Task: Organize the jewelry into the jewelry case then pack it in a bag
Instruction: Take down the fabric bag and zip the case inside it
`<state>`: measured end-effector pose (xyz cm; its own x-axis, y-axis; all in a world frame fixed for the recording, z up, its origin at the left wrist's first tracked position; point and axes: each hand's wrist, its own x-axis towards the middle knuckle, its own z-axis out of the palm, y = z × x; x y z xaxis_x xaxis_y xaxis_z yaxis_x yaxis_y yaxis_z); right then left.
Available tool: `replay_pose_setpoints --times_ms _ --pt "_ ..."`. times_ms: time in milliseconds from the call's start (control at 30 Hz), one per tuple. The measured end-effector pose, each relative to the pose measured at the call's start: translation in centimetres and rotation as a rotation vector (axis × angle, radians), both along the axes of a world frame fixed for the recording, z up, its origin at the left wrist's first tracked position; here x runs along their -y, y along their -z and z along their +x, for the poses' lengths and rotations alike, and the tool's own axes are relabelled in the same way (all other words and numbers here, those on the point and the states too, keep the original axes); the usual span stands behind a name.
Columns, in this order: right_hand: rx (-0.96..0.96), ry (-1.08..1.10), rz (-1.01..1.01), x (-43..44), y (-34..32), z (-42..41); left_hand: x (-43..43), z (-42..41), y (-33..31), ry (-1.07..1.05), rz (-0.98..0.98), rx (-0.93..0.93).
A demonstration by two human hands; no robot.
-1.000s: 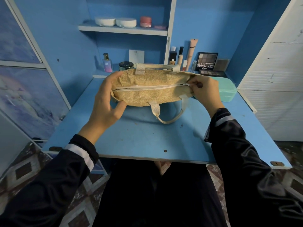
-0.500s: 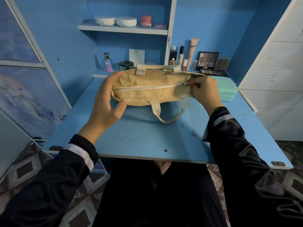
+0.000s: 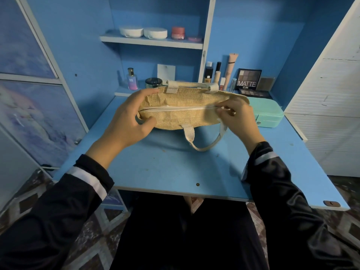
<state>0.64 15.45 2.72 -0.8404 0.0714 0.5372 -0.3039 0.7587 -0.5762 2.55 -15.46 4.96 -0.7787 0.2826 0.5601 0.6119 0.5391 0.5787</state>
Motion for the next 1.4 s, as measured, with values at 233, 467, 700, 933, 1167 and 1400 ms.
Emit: replay_pose_setpoints --times_ms 233,467,700,933,1167,1400 --pt "-0.044 -0.192 0.008 4.6 2.4 1.7 -0.4 -0.3 -1.8 0.036 -0.135 0.092" --pt "0.115 -0.189 0.119 5.0 2.8 1.5 -1.1 -2.2 -3.3 0.168 -0.304 0.235" --pt "0.254 -0.215 0.281 5.2 3.1 0.9 -2.7 -4.2 -4.9 0.321 -0.394 0.322" --pt "0.391 -0.267 0.415 5.7 3.7 1.2 -3.3 -5.0 -5.1 0.354 -0.368 0.35" --pt "0.44 -0.268 0.509 6.7 2.5 0.6 -3.6 -4.7 -5.2 0.254 -0.285 0.292" --pt "0.45 -0.255 0.571 8.9 1.1 -2.4 -3.3 -5.6 -5.2 0.213 -0.213 0.2"
